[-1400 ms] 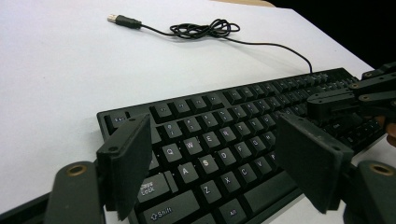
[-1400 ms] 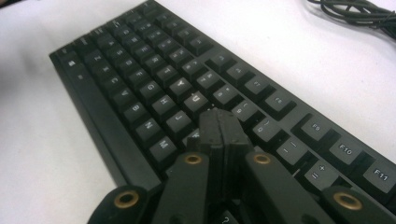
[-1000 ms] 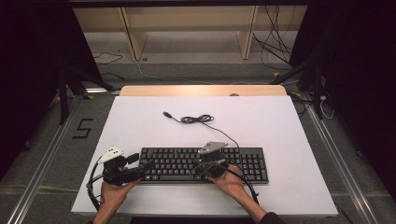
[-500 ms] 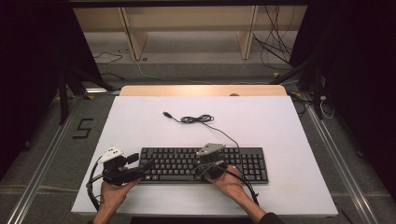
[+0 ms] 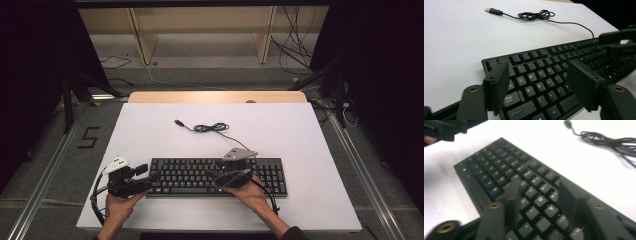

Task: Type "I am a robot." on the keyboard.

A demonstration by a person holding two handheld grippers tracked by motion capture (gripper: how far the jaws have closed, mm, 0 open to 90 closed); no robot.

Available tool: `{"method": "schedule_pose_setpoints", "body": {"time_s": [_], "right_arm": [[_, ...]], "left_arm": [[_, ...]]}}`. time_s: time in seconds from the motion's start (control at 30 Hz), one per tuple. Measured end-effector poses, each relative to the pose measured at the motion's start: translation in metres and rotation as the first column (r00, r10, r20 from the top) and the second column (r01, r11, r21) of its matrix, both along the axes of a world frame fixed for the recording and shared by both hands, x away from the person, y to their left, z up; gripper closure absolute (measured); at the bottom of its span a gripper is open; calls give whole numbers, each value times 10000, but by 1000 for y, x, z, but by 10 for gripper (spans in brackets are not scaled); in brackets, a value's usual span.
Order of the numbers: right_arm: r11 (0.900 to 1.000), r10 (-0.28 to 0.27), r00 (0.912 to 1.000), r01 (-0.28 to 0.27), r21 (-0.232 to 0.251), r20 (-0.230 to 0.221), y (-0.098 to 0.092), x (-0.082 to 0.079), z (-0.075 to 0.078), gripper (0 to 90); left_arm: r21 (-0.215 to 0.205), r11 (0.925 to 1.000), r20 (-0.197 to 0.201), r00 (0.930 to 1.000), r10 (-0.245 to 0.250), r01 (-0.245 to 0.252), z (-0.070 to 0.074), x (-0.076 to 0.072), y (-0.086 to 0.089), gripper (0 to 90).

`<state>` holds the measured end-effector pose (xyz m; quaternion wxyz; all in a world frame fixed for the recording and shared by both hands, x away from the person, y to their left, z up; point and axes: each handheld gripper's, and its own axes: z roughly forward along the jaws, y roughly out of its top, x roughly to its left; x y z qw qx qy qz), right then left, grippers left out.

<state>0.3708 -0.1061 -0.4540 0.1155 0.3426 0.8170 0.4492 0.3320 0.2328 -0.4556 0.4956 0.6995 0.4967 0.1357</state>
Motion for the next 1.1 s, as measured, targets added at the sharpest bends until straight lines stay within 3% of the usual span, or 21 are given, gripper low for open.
{"method": "schedule_pose_setpoints", "body": {"time_s": [0.17,0.43,0.57,0.77,0.87,1.1], "right_arm": [[9993,-271,9992,263,263,306,-12,-2,6,378],[9963,-437,9977,397,760,510,-24,-5,14,298],[9948,-460,9971,402,937,608,-27,-8,17,285],[9939,-485,9966,415,1017,668,-33,-12,18,265],[9938,-493,9963,420,1029,699,-34,-13,19,261],[9929,-458,9957,366,1133,800,-38,-18,21,250]], "left_arm": [[206,9996,-84,9998,-180,182,-2,0,1,458],[563,9973,-231,9987,-455,468,-4,1,0,649],[1165,9906,-317,9971,-689,721,-6,1,-2,730],[1574,9829,-501,9947,-893,961,-8,2,-5,845],[1693,9803,-605,9939,-923,1013,-9,2,-5,889],[1887,9751,-1044,9897,-984,1168,-14,5,-4,892]]}}
